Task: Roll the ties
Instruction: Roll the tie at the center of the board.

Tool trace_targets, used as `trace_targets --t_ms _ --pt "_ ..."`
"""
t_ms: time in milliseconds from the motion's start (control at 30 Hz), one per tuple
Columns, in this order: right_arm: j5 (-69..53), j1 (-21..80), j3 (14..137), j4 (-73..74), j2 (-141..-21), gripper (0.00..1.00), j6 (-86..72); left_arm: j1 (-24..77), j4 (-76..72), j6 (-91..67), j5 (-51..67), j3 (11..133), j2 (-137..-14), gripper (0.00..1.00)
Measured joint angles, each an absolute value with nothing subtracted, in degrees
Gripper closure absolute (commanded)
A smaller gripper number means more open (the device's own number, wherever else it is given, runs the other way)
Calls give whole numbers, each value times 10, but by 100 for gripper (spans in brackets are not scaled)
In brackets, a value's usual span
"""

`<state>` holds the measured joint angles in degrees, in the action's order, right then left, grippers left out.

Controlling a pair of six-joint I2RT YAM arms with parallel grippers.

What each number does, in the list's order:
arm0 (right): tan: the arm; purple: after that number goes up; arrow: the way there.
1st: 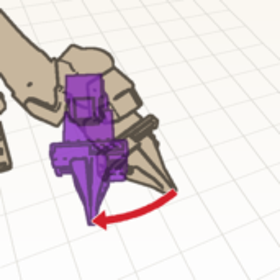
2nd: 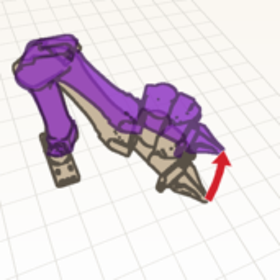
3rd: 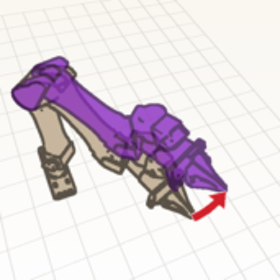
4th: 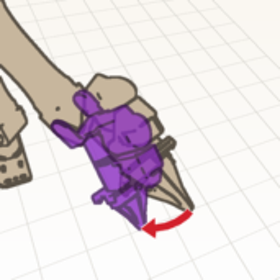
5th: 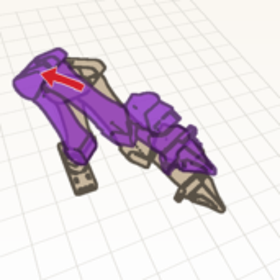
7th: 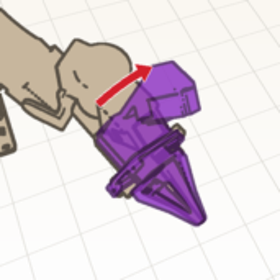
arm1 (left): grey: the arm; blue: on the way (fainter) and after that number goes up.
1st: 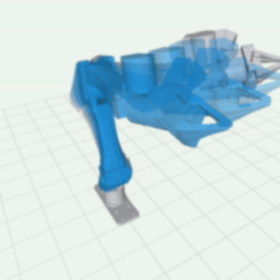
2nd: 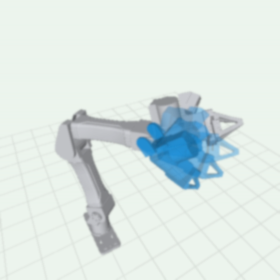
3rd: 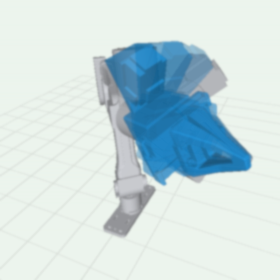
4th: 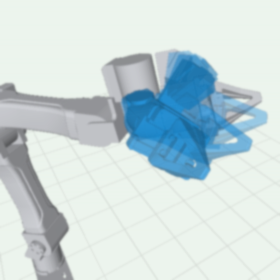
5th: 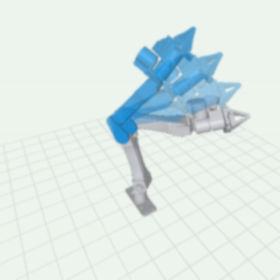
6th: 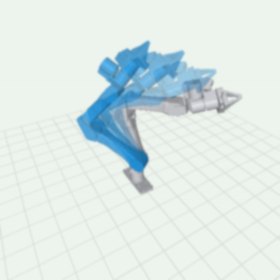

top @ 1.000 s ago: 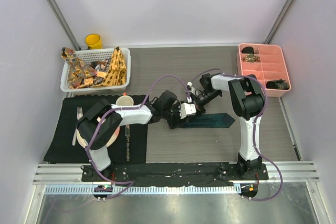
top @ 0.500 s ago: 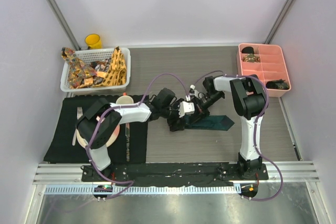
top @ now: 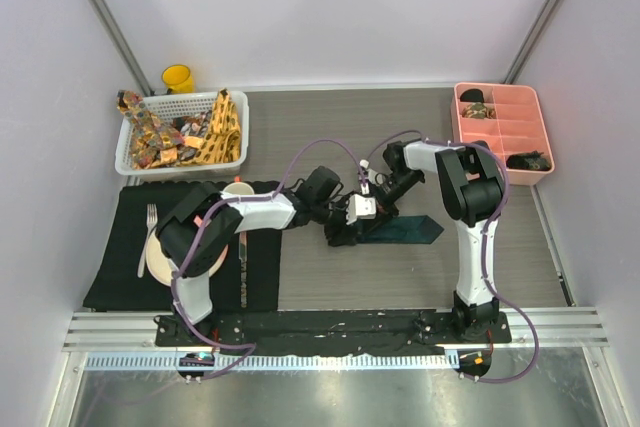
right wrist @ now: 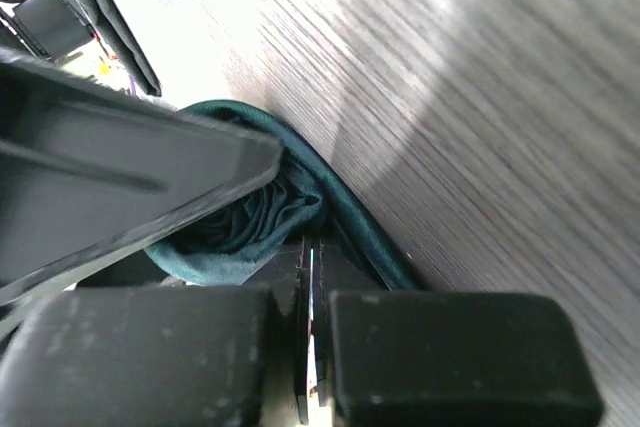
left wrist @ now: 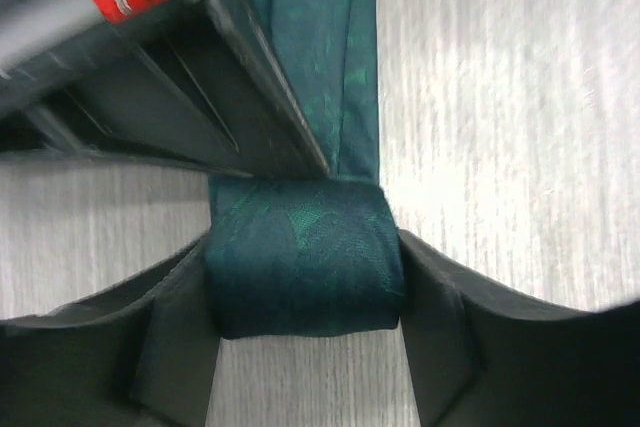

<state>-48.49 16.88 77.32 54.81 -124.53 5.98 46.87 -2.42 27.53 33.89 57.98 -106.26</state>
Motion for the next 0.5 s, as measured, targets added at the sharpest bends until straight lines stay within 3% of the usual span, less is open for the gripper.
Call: trace_targets --t_ms 33,100,167,233,267,500 --pt "-485 169 774 549 -1246 99 60 469 -23 280 335 580 -1068 54" --pt "-484 172 776 550 -1246 95 60 468 -24 291 329 580 -1074 62" --pt "-484 174 778 552 -1246 78 59 469 -22 291 326 580 -1073 69" --pt "-483 175 782 558 -1246 67 57 469 -18 289 320 579 -1068 73" --pt "-486 174 784 560 -1245 62 56 469 -17 289 315 576 -1065 73" --pt "-472 170 785 569 -1205 55 70 473 -13 286 288 539 -1034 69"
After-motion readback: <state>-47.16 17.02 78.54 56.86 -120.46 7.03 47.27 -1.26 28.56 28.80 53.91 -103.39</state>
